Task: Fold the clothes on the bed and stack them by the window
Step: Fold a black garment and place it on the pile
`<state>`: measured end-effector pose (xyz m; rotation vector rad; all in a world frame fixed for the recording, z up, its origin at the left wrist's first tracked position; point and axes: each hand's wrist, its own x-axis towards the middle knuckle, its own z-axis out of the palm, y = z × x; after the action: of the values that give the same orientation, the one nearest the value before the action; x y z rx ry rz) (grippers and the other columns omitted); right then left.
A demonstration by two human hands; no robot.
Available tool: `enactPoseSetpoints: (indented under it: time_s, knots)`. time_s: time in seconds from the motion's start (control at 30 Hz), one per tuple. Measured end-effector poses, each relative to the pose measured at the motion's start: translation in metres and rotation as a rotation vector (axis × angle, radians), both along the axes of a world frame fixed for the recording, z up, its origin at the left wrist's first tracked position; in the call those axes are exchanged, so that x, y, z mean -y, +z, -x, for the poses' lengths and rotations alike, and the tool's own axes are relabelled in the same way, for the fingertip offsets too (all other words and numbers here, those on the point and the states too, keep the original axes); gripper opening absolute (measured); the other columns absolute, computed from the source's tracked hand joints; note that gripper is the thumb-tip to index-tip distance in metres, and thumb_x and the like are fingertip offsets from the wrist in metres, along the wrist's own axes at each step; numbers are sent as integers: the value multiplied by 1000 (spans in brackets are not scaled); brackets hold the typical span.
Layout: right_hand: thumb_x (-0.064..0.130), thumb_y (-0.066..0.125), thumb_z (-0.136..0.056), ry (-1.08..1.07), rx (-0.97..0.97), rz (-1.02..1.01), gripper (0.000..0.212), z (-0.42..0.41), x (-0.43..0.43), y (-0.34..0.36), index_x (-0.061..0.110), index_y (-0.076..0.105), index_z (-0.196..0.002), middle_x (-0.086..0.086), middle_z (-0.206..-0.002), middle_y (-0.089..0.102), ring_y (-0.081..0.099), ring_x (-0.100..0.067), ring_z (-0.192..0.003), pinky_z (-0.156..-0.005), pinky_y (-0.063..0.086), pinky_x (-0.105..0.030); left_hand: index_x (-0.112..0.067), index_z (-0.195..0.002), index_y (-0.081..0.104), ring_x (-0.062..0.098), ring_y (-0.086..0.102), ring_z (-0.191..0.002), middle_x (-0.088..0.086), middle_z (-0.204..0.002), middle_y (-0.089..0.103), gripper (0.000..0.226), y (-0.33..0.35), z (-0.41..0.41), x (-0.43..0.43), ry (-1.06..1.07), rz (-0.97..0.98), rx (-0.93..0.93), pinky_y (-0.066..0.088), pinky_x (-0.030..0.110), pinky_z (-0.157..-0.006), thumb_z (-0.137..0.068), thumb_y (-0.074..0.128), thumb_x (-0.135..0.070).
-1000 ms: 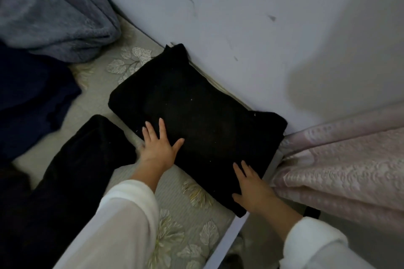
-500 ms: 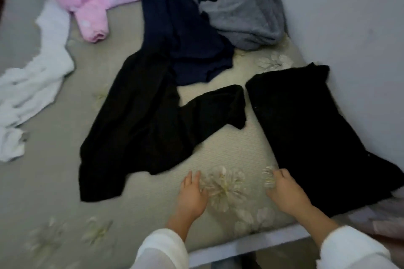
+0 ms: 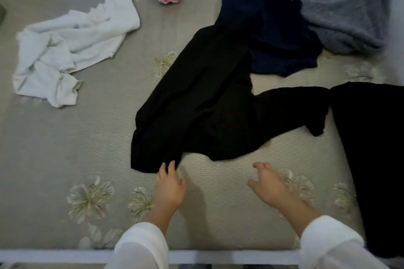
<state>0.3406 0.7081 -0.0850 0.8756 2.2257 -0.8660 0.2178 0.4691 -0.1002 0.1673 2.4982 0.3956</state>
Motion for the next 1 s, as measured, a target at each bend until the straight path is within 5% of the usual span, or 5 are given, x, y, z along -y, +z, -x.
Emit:
enactPoseSetpoints:
  time_s: [0.17, 0.4, 0.53, 0.73, 1.0]
  knots:
    - [23, 61, -90, -348, -67, 39, 64, 60, 52, -38, 6, 32, -144, -15, -140, 42, 46, -31, -124, -102, 40, -37, -9, -150, 15, 42, 29, -132, 29, -148, 20, 84, -23, 46, 40, 595, -135, -30, 28, 46, -109, -85, 67, -19]
    - [10, 66, -88, -1674, -179, 521, 22, 130, 75, -47, 7, 54, -106, -11, -79, 57, 57, -16, -66, -60, 49, -26, -8, -133, 46, 20, 59, -89, 9, -122, 58, 48, -43, 92, 46, 1555, -669, 476, 50, 33, -80, -90, 62, -19]
    - [10, 62, -87, -1650, -267, 592, 19, 147, 52, -22, 7, 60, -106, -7, -76, 60, 56, -15, -64, -61, 48, -26, -14, -137, 46, 24, 59, -101, 9, -127, 58, 42, -26, 116, 48, 1539, -872, 611, 50, 36, -87, -97, 52, -24]
    - [5, 51, -93, -1574, -531, 593, 43, 130, 24, 41, 11, 46, -135, -13, -125, 60, 60, -29, -110, -85, 53, -43, -13, -132, 48, 23, 58, -101, 9, -122, 58, 34, 19, 134, 67, 1365, -879, 471, 48, 29, -65, -99, 50, -22]
    - [17, 68, -84, -850, -733, 22, 27, 111, 20, 171, -8, 58, -88, -6, -70, 57, 53, -12, -62, -58, 40, -25, 1, -102, 57, 22, 64, -57, 15, -77, 65, 22, 123, 100, 81, 505, -382, 353, 51, 28, -47, -85, 67, -9]
